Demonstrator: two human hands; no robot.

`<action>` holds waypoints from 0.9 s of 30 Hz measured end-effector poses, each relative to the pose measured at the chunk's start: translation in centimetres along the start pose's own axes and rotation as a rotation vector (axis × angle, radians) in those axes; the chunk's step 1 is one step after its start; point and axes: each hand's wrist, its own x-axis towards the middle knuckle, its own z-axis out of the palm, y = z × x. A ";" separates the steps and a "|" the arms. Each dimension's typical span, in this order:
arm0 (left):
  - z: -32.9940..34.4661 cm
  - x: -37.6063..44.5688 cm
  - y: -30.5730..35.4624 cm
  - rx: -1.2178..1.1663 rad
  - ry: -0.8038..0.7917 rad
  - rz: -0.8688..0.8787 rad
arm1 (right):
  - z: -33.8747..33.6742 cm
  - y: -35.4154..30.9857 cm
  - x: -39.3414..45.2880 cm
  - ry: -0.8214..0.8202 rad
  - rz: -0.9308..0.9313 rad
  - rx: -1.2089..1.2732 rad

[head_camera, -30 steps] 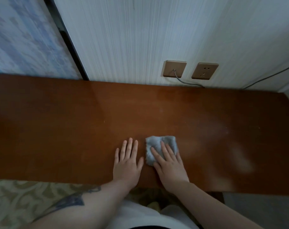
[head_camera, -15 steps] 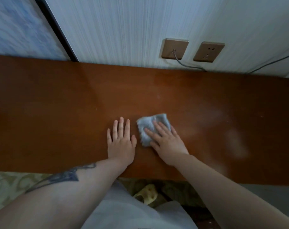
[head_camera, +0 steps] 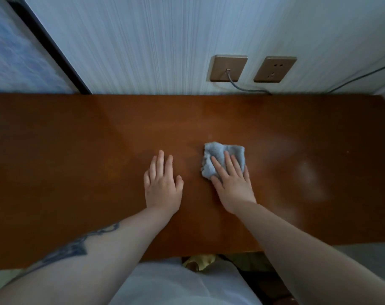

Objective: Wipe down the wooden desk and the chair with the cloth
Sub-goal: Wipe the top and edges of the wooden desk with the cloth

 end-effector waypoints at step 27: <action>0.3 5.9 1.8 -0.036 0.068 -0.060 | -0.8 4.0 3.2 0.198 -0.042 0.014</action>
